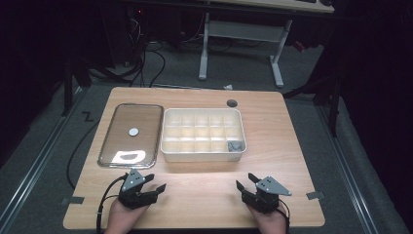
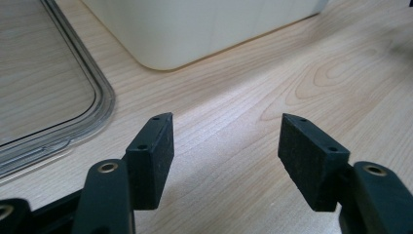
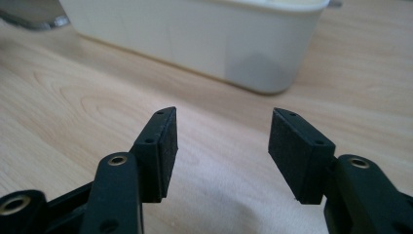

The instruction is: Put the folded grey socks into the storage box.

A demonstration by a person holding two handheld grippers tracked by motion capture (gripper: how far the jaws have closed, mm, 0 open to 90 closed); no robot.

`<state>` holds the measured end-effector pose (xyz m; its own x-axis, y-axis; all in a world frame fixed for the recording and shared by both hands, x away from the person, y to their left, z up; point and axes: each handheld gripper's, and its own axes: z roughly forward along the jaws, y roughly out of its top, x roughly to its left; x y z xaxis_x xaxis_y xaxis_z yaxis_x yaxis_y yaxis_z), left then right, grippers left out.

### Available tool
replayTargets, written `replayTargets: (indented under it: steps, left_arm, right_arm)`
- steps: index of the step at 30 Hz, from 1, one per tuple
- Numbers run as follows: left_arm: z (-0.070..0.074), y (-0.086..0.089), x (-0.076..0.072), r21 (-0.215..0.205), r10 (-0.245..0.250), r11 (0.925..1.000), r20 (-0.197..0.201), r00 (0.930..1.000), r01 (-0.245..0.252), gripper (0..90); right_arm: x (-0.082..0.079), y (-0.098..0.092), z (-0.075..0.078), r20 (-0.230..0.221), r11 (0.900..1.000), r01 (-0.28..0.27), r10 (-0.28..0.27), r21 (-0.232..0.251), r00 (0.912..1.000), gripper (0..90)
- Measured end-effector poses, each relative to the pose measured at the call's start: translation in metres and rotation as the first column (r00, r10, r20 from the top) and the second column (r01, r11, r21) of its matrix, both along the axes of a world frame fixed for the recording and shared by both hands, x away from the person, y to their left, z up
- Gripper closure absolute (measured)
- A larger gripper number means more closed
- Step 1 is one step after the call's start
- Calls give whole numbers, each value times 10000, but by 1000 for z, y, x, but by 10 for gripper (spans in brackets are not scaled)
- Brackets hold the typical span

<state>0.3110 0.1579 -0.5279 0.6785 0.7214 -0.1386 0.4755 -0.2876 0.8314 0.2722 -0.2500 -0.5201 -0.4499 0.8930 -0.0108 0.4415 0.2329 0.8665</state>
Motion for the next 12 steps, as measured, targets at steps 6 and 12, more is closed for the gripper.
replayTargets:
  steps: [6,12]
  left_arm:
    - [0,0,0,-1,-35,10000,30,10000,35,387]
    - [0,2,1,15,-31,10000,2,10000,31,386]
  right_arm:
    - [3,5,-2,-161,9995,15,-20,-317,9999,438]
    - [4,6,-4,-230,9995,48,-56,-311,9997,440]
